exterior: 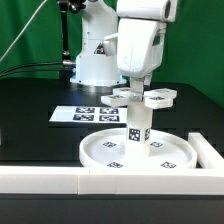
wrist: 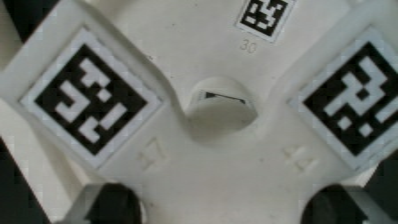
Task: Assemble round table
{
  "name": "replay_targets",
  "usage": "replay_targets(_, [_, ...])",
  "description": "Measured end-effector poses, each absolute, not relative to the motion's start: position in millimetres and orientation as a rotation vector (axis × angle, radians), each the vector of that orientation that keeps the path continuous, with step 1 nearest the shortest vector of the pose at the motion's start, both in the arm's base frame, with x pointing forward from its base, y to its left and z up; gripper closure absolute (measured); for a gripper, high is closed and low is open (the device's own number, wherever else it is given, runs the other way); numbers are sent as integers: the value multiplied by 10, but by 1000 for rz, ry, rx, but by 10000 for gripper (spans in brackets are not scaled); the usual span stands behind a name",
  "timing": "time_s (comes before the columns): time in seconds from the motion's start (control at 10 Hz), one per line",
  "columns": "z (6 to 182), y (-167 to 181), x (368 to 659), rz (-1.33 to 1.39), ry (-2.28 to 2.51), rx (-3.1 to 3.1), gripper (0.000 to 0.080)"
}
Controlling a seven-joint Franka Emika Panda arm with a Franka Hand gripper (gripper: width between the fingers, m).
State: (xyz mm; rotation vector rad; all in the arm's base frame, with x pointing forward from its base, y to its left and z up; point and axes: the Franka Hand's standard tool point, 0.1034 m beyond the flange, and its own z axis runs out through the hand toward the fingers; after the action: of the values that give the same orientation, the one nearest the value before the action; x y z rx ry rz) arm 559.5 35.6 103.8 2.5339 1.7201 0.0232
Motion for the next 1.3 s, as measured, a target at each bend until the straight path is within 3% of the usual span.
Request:
replay_targets(0.3, [1036,354,5594,33,1505,2670,361])
replay_targets(1.3, [1018,415,5495,-20,-259,3098,360])
